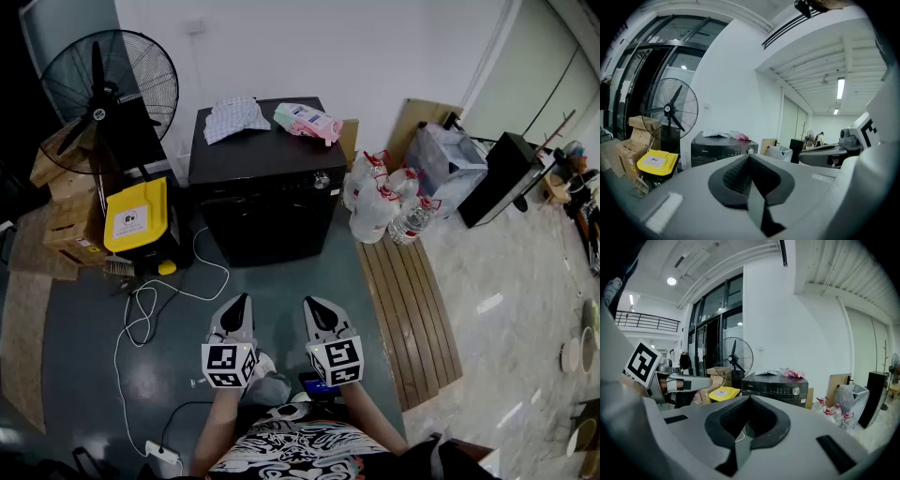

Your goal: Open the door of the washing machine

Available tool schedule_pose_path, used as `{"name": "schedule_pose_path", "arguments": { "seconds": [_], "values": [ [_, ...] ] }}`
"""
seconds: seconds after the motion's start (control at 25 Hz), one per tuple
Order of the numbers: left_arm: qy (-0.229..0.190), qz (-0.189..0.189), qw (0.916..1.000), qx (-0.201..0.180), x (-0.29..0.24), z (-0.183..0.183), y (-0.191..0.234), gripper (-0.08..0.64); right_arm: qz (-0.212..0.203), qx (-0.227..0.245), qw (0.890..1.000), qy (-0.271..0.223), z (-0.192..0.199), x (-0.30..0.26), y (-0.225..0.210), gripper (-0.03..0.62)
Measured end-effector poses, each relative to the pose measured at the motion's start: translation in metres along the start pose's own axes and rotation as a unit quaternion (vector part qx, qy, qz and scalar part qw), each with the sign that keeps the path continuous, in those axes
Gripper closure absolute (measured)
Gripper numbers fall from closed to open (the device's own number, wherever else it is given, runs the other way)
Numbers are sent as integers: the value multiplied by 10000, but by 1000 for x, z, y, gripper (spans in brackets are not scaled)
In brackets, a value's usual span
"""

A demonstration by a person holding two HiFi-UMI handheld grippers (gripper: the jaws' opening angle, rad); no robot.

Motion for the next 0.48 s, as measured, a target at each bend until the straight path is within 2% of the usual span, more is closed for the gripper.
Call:
{"name": "schedule_pose_path", "arguments": {
  "seconds": [0.36, 0.48],
  "values": [
    [-7, 40, 9999, 123, 4, 1, -12, 557, 15, 35, 10000, -12, 1, 14, -6, 591],
    [27, 198, 9996, 205, 3, 2, -18, 539, 4, -57, 10000, -68, 2, 19, -10, 591]
  ]
}}
Point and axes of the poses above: the fingertips, and each gripper's own axes: x backward along the fingers, y to its left, z out of its underside, the point moved 9 cm from there along x, backward along the fingers, and after that the axes turned 6 degrees about -y, right-handed, at the moved point
